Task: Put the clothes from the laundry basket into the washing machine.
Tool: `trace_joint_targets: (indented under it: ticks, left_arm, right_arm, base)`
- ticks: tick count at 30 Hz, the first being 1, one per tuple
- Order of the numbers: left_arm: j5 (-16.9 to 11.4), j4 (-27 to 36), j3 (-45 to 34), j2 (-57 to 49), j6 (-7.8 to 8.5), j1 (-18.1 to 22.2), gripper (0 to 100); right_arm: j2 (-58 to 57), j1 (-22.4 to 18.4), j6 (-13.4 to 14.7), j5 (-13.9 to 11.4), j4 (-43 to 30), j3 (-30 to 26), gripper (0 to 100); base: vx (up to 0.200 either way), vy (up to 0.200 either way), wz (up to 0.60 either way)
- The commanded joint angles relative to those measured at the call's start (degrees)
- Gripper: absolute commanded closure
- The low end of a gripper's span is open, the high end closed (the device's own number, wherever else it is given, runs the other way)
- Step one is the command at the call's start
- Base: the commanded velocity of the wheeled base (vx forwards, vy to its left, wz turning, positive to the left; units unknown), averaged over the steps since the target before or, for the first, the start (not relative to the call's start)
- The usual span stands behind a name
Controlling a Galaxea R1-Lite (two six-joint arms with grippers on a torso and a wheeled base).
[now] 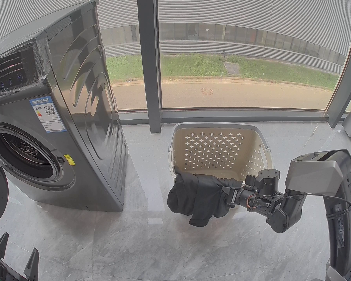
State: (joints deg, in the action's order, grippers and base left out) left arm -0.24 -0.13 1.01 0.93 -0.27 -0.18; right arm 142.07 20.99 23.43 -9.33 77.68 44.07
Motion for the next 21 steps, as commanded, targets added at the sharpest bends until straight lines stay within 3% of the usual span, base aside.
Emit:
trace_joint_targets:
  ticks: [1, 4, 9, 12, 16, 21]
  left_arm:
    - [-0.02, -0.04, -0.92, -0.75, -0.08, 0.01, 0]
    - [-0.02, -0.04, -0.92, -0.75, 0.27, 0.01, 0]
    - [-0.02, -0.04, -0.92, -0.75, 0.71, 0.01, 0]
    - [-0.02, -0.04, -0.92, -0.75, 0.8, 0.01, 0]
    - [-0.11, -0.04, -0.92, -0.75, 0.62, 0.01, 0]
    - [-0.11, -0.04, -0.92, -0.75, 0.71, 0.01, 0]
  right_arm:
    - [-7.24, 0.01, -0.14, 0.01, 3.88, -6.63, 100]
    - [-13.57, -0.51, -1.28, -0.08, 10.21, -13.57, 100]
    - [-22.8, -0.07, -1.19, -0.17, 11.18, -19.55, 100]
    - [-26.32, 0.01, -1.63, -0.08, 11.18, -20.16, 100]
    - [-31.5, 0.01, -4.8, 0.01, 11.09, -20.07, 100]
    - [-37.92, 0.63, -6.82, 0.01, 8.28, -19.9, 100]
  base:
    - [0.0, 0.0, 0.0]
    - [0.0, 0.0, 0.0]
    - [0.0, 0.0, 0.0]
    - [0.0, 0.0, 0.0]
    - [0.0, 0.0, 0.0]
    - [0.0, 0.0, 0.0]
